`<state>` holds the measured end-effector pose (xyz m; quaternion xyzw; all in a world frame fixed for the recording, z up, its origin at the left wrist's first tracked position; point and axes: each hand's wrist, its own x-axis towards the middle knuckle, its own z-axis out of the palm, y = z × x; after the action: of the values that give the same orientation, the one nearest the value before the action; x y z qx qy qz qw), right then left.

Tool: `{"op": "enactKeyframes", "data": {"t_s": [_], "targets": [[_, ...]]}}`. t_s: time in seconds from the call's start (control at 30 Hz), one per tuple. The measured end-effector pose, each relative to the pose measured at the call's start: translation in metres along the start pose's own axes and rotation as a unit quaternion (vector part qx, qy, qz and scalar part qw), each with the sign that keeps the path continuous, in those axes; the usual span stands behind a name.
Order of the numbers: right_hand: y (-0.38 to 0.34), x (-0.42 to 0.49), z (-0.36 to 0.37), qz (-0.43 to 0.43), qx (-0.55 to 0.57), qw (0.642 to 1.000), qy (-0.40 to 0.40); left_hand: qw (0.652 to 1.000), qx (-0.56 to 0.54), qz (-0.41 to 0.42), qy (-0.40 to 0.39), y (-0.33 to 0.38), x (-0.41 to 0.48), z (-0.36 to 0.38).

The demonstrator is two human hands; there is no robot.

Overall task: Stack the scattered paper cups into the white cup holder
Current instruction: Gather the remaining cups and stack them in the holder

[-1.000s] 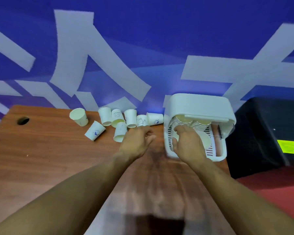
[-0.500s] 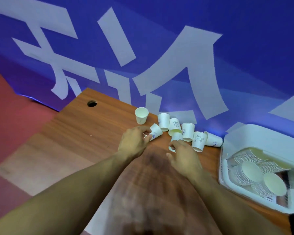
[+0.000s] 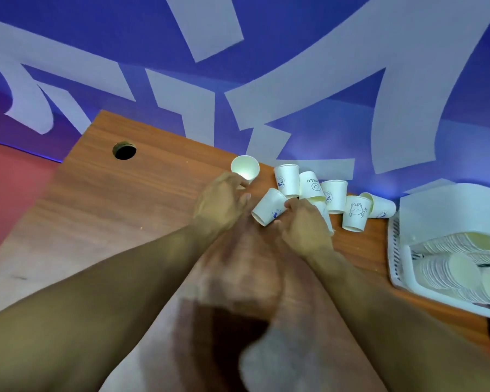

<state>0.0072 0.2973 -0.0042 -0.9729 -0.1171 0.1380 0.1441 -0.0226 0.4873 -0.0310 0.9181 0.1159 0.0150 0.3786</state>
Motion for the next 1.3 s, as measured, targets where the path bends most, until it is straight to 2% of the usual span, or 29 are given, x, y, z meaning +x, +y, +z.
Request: {"op": "enactKeyframes", "data": {"t_s": [0.23, 0.4, 0.57, 0.67, 0.9, 1.03, 1.17, 1.3], "targets": [[0.002, 0.028, 0.027, 0.060, -0.005, 0.998, -0.021, 0.999, 0.015, 0.017, -0.041, -0.017, 0.039, 0.029], [0.005, 0.040, 0.040, 0.067, -0.016, 0.998, -0.014, 0.994, 0.068, -0.001, -0.088, -0.024, 0.051, 0.046], [0.005, 0.048, 0.049, 0.060, -0.044, 0.995, -0.064, 0.988, 0.092, 0.006, -0.126, -0.031, 0.045, 0.056], [0.005, 0.047, 0.054, 0.030, -0.090, 0.995, -0.041, 0.987, 0.104, 0.034, -0.117, -0.028, 0.040, 0.055], [0.011, 0.029, 0.030, -0.034, -0.029, 0.998, -0.042, 0.982, 0.164, 0.014, -0.096, -0.007, 0.026, 0.044], [0.020, 0.009, 0.002, -0.053, 0.014, 0.998, -0.008, 0.961, 0.256, 0.103, -0.031, 0.021, 0.011, 0.037], [0.044, -0.021, -0.029, -0.086, 0.005, 0.995, 0.048, 0.945, 0.271, 0.175, 0.050, 0.064, -0.009, 0.037], [0.078, -0.061, -0.065, -0.104, 0.020, 0.989, 0.105, 0.945, 0.252, 0.203, 0.045, 0.125, -0.033, 0.046]]}}
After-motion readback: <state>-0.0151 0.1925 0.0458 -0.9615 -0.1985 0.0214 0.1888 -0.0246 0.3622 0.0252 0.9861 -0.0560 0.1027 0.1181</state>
